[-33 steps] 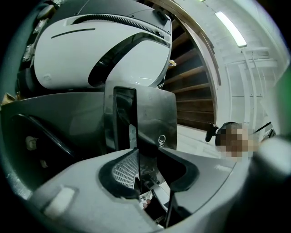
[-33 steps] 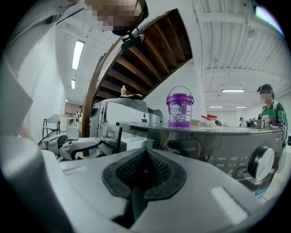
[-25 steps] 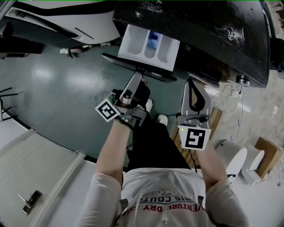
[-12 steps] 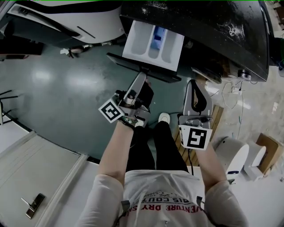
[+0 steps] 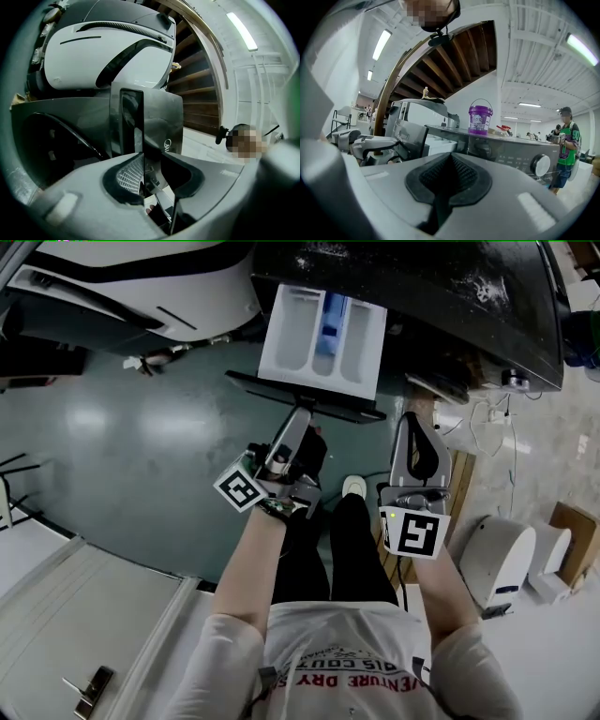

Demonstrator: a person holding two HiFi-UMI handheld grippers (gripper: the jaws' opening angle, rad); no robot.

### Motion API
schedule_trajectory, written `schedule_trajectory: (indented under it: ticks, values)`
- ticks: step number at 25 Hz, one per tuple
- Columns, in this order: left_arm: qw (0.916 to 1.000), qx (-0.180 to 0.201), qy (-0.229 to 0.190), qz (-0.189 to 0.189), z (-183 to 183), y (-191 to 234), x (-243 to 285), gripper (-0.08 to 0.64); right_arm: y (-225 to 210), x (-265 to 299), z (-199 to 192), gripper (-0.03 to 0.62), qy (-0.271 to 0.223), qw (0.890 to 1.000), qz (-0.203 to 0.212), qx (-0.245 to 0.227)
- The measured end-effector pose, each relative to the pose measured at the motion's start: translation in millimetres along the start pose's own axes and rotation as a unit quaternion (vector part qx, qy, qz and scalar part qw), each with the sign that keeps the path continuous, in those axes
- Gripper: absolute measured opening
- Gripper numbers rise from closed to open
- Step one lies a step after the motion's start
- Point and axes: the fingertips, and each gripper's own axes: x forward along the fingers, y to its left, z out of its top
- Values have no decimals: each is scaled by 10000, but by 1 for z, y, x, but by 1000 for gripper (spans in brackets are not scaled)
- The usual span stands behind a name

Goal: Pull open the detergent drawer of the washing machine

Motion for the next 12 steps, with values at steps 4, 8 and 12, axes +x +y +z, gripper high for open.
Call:
schedule_trajectory:
  ticks: [4,8,12]
  values:
    - [10000,-4,65,41,0,1,0,117,2,-6,-1,0,19,10000,-92,17]
    - [9998,29,112,187,-1,4,-1,121,6,-10,1,0,27,9999,-131,67]
    - [9973,166,241,674,-1,20,-10,122,7,-16,2,0,31,9999,-137,3]
